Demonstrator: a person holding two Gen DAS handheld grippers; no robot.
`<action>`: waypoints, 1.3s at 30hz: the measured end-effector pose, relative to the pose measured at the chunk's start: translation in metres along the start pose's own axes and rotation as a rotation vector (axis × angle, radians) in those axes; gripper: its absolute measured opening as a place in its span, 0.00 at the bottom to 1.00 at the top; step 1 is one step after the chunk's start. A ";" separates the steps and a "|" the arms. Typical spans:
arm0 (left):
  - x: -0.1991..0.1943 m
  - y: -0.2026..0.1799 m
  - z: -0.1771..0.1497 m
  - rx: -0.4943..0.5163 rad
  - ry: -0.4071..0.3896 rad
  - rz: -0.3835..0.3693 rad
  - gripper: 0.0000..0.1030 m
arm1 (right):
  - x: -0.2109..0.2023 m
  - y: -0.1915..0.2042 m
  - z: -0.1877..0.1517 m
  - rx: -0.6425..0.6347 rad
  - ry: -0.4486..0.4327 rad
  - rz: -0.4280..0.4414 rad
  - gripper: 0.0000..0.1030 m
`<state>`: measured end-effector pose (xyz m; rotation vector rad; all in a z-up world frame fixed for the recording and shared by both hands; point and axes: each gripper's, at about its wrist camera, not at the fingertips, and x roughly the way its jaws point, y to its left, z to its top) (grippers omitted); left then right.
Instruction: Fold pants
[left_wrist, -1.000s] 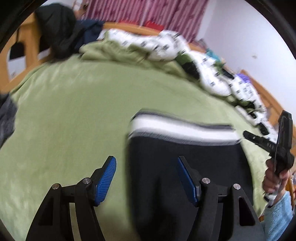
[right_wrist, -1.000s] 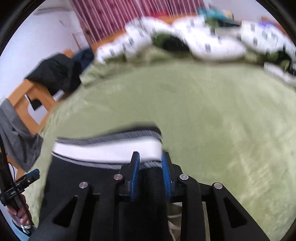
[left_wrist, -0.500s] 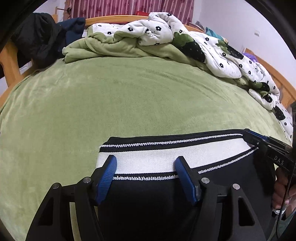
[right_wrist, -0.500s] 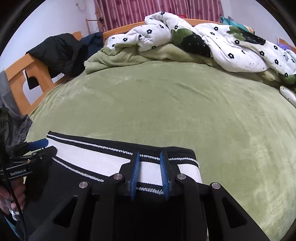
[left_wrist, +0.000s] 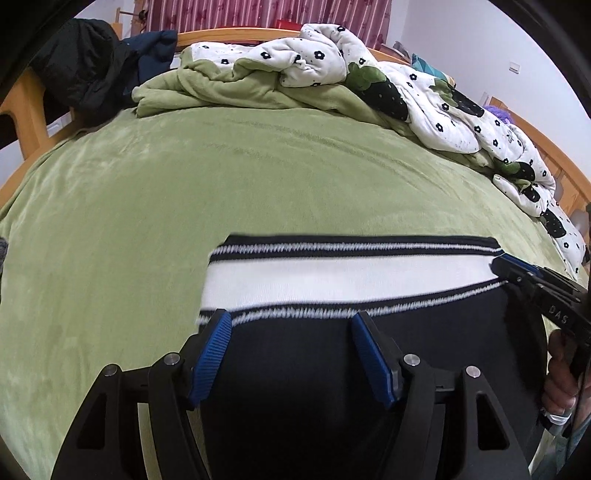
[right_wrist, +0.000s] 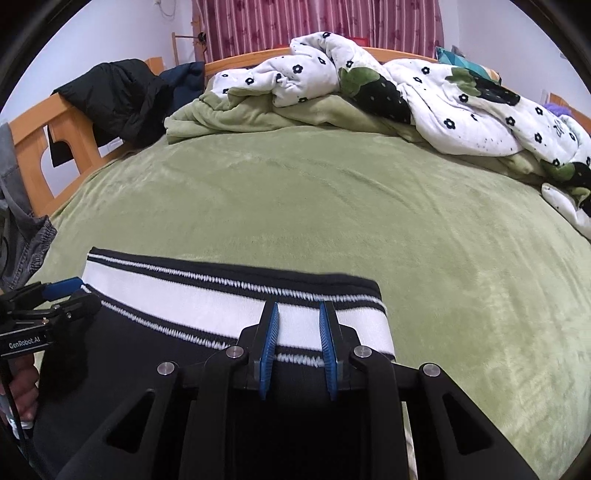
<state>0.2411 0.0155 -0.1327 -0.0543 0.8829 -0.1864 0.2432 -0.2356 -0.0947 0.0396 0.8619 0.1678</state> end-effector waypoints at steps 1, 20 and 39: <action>-0.001 0.001 -0.002 -0.004 0.005 0.001 0.64 | -0.005 -0.004 -0.004 0.028 -0.004 0.008 0.22; -0.076 0.008 -0.101 -0.032 0.109 -0.093 0.65 | -0.091 -0.005 -0.103 0.074 0.078 0.003 0.27; -0.136 -0.040 -0.197 0.450 -0.016 0.114 0.48 | -0.116 0.014 -0.127 0.049 0.102 0.060 0.27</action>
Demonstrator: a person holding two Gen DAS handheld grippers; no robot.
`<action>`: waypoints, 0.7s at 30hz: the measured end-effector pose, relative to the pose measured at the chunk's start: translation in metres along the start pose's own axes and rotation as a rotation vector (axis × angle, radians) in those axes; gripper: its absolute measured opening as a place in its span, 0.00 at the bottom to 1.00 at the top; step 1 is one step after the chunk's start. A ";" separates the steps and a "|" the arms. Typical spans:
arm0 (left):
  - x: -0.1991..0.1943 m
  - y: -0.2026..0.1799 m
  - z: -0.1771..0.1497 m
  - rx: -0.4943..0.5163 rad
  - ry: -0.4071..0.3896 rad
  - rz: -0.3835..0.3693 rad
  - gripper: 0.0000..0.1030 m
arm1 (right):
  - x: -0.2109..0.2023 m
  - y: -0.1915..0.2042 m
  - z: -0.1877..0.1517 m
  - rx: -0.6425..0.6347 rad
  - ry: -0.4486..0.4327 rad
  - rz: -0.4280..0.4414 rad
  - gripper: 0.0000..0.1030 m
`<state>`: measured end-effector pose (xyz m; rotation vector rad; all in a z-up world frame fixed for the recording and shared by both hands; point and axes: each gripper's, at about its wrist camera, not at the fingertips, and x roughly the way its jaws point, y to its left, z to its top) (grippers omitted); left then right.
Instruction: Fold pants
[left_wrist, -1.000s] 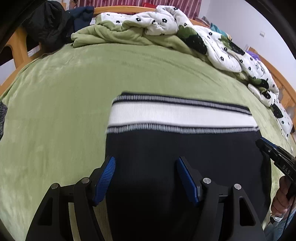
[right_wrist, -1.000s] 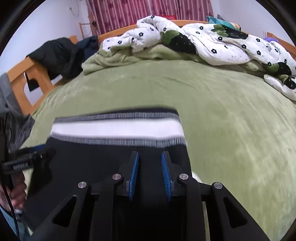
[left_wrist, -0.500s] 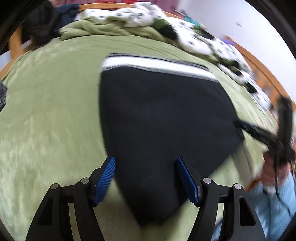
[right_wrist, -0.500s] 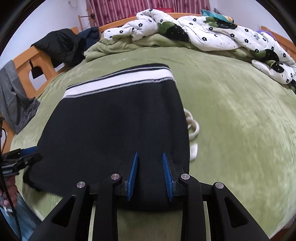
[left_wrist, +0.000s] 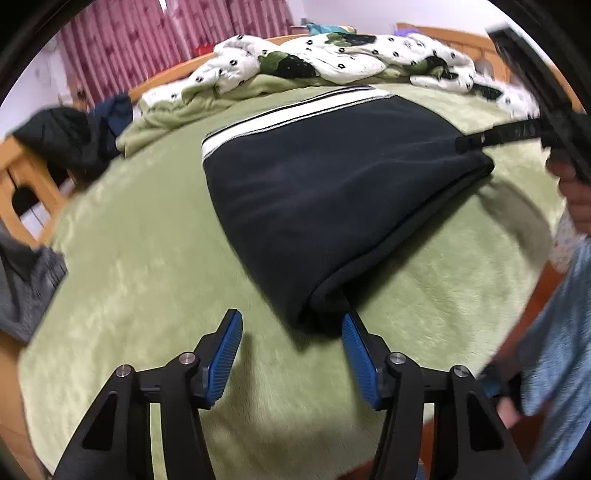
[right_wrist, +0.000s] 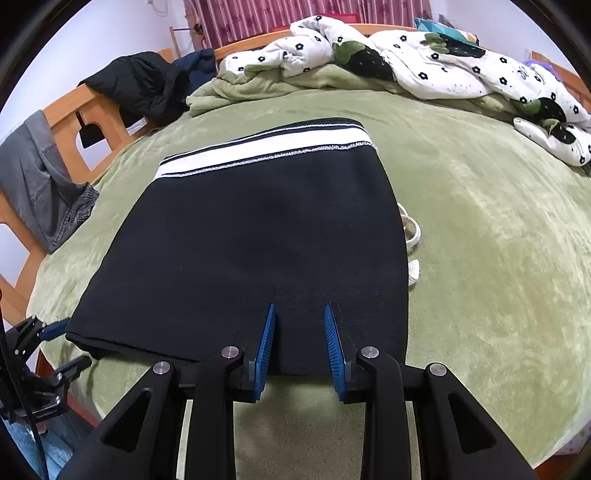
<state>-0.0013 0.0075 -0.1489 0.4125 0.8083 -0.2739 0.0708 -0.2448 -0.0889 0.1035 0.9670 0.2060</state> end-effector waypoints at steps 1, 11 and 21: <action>0.002 -0.003 0.001 0.015 0.005 0.017 0.39 | 0.000 0.000 0.000 0.001 0.001 -0.001 0.27; 0.014 0.019 -0.007 -0.195 0.059 -0.041 0.12 | 0.008 -0.015 -0.006 0.025 0.025 -0.039 0.27; -0.038 0.040 -0.008 -0.355 -0.048 -0.139 0.35 | -0.016 -0.013 -0.001 -0.011 -0.083 -0.060 0.27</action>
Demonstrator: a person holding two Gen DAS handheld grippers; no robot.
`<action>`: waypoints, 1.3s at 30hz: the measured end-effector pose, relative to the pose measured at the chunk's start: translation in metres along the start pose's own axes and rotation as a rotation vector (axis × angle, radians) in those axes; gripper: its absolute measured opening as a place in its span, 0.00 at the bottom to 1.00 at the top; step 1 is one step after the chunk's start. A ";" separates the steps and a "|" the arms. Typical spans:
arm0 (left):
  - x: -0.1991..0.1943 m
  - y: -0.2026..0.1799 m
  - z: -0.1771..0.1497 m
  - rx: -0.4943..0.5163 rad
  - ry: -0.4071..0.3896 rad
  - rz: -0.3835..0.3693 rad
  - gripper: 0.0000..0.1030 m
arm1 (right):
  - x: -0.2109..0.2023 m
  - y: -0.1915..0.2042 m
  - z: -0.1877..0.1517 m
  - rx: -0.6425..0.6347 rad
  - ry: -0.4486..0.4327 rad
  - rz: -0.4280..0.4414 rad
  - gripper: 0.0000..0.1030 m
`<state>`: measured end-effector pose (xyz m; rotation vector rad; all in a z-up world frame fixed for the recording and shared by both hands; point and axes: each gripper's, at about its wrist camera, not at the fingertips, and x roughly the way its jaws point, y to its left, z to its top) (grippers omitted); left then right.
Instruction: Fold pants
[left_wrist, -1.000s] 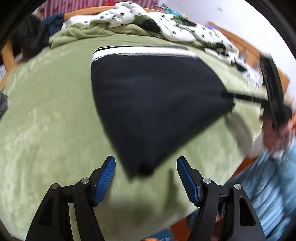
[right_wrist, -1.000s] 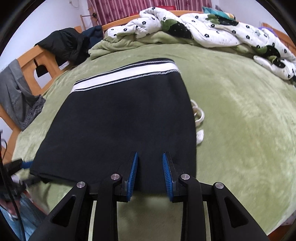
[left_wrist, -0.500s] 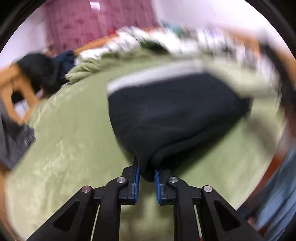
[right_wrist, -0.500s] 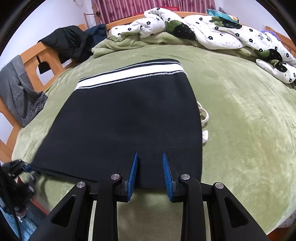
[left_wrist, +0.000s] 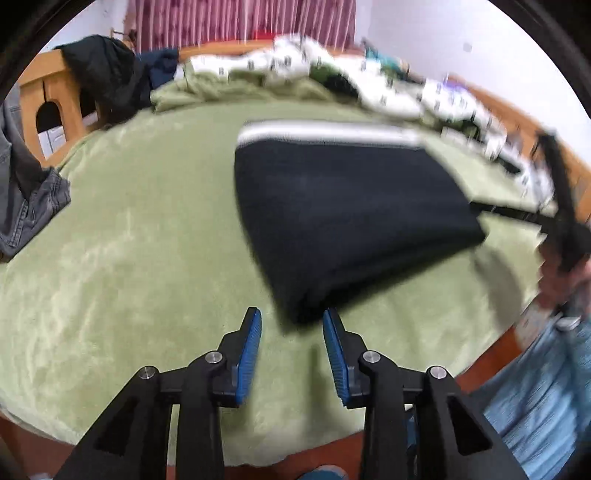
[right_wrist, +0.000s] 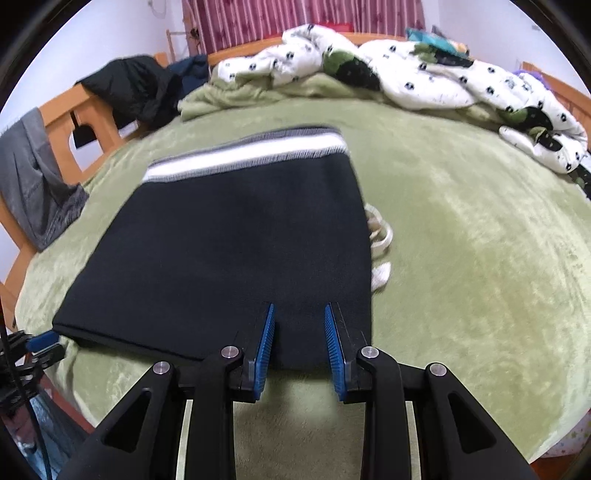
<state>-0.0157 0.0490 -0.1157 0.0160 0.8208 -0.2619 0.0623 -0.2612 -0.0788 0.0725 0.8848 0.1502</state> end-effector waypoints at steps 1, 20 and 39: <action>-0.004 -0.004 0.006 -0.003 -0.025 -0.022 0.43 | -0.001 -0.001 0.003 0.008 -0.022 -0.003 0.27; 0.085 0.001 0.028 -0.249 0.142 -0.071 0.63 | 0.034 -0.005 -0.001 0.067 0.103 0.010 0.34; 0.089 0.008 0.163 -0.110 -0.057 -0.029 0.49 | 0.050 0.025 0.126 -0.110 -0.064 -0.067 0.34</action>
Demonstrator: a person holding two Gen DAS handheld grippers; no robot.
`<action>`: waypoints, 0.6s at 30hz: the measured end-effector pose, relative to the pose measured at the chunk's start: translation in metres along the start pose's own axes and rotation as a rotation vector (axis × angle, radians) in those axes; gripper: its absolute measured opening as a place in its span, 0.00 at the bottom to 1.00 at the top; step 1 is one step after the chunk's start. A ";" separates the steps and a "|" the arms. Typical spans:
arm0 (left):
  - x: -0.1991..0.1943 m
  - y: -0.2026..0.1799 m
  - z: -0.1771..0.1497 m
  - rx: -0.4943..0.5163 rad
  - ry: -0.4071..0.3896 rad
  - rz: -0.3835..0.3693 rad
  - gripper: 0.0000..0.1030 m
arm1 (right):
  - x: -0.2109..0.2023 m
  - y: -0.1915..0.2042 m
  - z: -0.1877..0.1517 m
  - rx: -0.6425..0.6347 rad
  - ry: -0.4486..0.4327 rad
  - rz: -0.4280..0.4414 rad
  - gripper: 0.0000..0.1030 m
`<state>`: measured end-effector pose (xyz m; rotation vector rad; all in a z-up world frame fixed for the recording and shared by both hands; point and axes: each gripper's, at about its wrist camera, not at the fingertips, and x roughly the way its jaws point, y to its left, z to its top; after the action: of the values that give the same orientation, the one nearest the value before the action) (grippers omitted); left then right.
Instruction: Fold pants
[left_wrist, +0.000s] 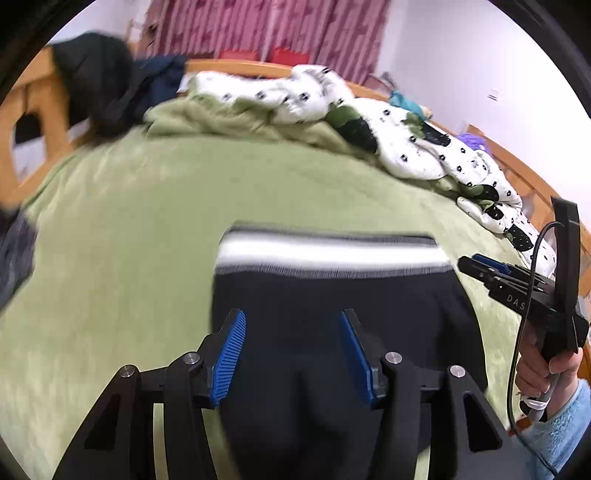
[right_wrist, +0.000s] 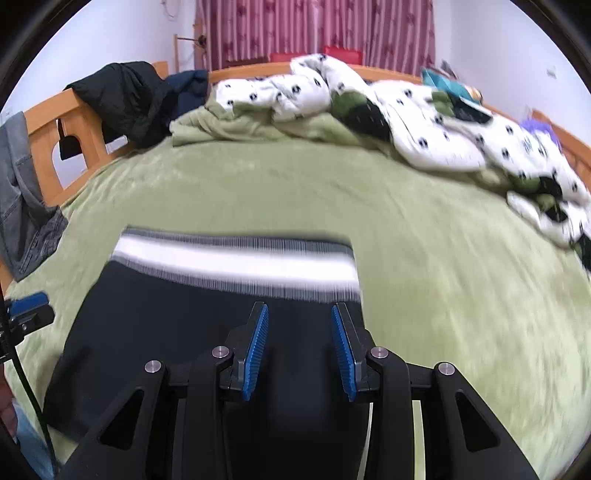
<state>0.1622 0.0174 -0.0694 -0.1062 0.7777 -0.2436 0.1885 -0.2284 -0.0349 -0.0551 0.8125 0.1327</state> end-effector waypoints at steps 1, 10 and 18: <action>0.004 -0.001 0.005 0.001 -0.005 -0.002 0.49 | 0.008 -0.001 0.008 -0.005 -0.012 0.008 0.35; 0.114 0.005 0.021 0.097 0.123 0.144 0.52 | 0.086 -0.016 0.002 0.003 0.061 0.001 0.35; 0.111 0.002 0.019 0.133 0.098 0.096 0.58 | 0.098 -0.005 0.014 0.001 0.085 -0.008 0.36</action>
<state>0.2522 -0.0091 -0.1324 0.0689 0.8598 -0.2100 0.2656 -0.2220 -0.0969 -0.0640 0.8973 0.1231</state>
